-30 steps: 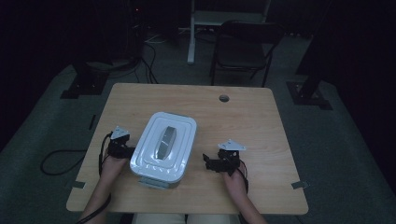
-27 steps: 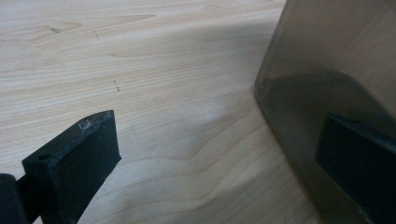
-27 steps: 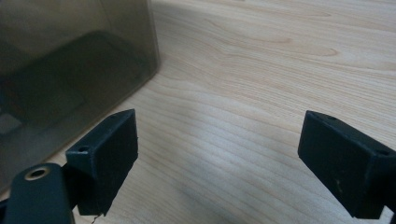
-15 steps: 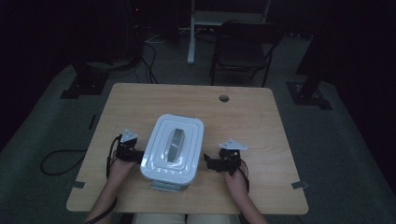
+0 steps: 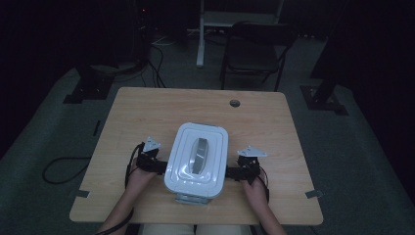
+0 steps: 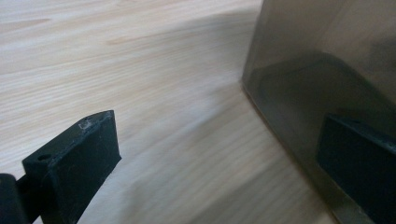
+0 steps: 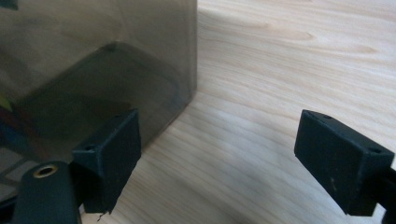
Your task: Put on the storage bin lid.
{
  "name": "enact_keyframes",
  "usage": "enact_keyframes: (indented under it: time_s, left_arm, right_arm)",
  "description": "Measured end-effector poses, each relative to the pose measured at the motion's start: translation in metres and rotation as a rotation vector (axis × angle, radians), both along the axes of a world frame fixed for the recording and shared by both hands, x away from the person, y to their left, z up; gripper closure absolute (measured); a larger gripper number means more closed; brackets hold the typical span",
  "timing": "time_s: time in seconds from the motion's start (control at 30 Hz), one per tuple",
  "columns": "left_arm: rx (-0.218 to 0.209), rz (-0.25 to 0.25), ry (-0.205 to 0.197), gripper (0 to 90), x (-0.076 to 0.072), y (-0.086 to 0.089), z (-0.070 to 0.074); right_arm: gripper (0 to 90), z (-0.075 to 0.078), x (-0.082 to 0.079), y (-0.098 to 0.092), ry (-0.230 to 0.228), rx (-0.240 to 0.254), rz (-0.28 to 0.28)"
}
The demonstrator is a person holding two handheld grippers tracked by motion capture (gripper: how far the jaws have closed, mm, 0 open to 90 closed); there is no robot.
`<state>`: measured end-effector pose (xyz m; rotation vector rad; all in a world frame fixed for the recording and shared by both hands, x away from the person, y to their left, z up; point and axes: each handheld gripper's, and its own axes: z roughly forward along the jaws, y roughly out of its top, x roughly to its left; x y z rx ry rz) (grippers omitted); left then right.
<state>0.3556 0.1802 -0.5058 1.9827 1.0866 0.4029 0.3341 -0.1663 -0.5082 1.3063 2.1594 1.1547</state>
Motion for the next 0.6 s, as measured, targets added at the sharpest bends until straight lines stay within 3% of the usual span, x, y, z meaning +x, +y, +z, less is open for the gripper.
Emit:
enact_keyframes:
  time_s: [0.27,0.6]
  left_arm:
    - [0.014,-0.053,0.010,0.6,-0.001,-0.019,0.002]
    - [0.007,-0.057,0.023,0.6,0.006,-0.032,0.000]
  right_arm:
    - [16.2,0.000,-0.002,-0.019,-0.001,-0.003,-0.025]
    - [17.7,0.000,0.004,-0.029,0.006,-0.006,-0.047]
